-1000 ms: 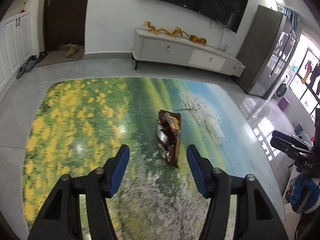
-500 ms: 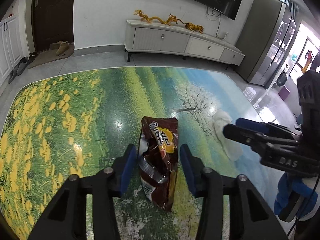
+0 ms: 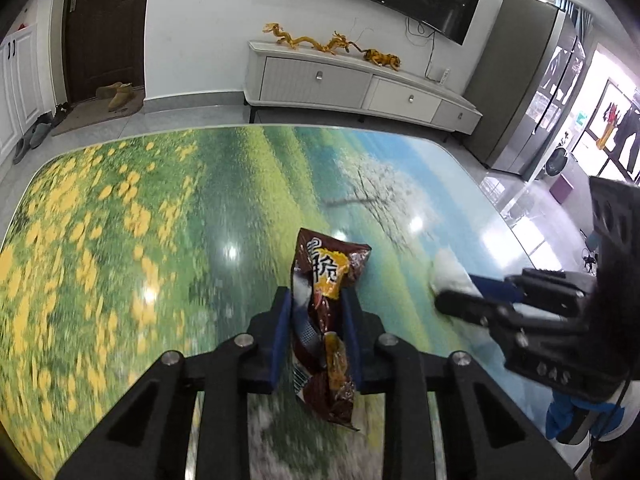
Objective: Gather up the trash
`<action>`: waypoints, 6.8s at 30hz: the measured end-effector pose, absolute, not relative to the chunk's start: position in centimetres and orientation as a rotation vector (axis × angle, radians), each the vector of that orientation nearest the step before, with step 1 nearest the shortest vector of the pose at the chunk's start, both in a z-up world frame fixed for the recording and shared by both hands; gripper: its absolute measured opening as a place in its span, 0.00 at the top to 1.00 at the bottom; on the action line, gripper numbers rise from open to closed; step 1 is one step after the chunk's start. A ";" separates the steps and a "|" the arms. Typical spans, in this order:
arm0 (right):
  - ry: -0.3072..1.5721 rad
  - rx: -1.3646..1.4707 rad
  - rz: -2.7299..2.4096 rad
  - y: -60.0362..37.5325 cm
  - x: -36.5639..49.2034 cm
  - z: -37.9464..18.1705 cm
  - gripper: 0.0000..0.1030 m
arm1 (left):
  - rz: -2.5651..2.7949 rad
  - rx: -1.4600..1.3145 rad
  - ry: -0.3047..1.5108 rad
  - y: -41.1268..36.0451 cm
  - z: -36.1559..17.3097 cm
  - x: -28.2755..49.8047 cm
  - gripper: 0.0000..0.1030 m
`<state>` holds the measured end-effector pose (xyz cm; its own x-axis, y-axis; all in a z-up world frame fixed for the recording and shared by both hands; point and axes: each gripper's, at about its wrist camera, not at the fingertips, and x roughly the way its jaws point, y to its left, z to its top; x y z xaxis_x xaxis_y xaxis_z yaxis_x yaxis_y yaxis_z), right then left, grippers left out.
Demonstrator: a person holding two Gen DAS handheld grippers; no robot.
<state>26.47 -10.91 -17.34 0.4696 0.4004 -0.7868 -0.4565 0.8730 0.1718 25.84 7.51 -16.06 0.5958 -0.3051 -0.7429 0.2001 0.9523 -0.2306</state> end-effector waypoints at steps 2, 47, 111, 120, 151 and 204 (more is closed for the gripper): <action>0.945 -0.091 0.549 -11.0 24.5 -17.4 0.81 | -0.299 -0.135 0.889 7.7 -16.0 24.5 0.77; 0.831 -0.076 0.562 -27.7 -8.0 -14.5 0.81 | -0.364 -0.121 0.817 1.7 -10.1 2.0 0.77; 0.592 0.244 0.100 -34.6 6.1 -5.4 0.11 | -0.201 0.033 0.652 -5.7 -2.5 8.6 0.26; 0.565 0.087 0.202 -24.0 5.6 -2.8 0.00 | 0.048 0.014 0.512 3.6 -0.3 4.7 0.18; 0.502 0.012 -0.025 -22.4 5.3 -5.9 0.00 | 0.170 -0.024 0.416 5.4 -1.8 4.0 0.00; 0.485 0.028 -0.132 -25.0 5.7 -7.4 0.00 | 0.068 0.047 0.484 1.6 -3.1 4.9 0.00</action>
